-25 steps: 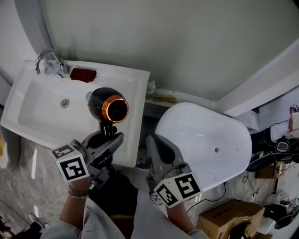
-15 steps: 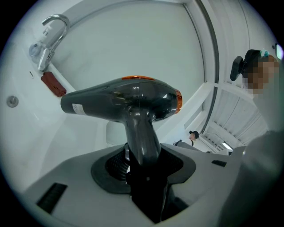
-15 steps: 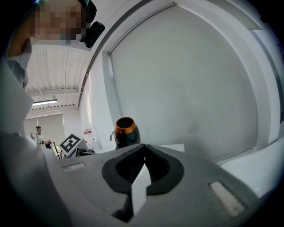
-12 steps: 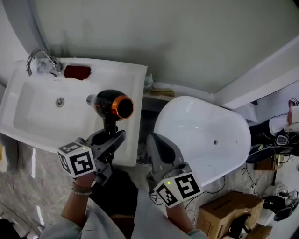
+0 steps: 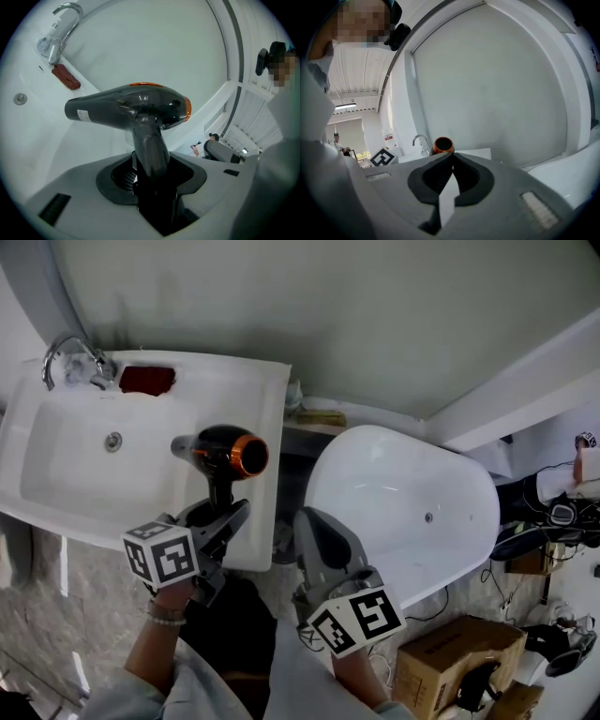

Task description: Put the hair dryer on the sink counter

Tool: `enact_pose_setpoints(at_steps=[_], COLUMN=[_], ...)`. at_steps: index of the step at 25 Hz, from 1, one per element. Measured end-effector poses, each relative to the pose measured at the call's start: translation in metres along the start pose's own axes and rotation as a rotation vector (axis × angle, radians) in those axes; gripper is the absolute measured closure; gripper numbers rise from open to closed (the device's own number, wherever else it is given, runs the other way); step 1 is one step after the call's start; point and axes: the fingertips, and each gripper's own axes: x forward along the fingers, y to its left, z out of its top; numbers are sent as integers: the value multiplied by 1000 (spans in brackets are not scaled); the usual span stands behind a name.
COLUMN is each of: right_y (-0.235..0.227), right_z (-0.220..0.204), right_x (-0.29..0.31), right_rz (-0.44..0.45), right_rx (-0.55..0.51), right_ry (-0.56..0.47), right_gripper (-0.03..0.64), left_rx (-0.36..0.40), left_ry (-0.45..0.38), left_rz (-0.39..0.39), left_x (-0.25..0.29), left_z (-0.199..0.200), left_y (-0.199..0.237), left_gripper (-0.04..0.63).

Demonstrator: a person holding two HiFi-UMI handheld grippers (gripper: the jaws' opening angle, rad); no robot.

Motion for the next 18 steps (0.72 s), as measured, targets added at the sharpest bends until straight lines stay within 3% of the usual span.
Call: enact_pose_setpoints(at_steps=[18], right_y=[-9], right_z=[-18], right_x=[3], right_rz=[-27], right_rx=[15], right_ry=[42], right_gripper=[620], left_rx=[31], left_ry=[132], left_rz=[168], left_x=[26], left_z=[-39], left_y=[53], left_gripper=[416])
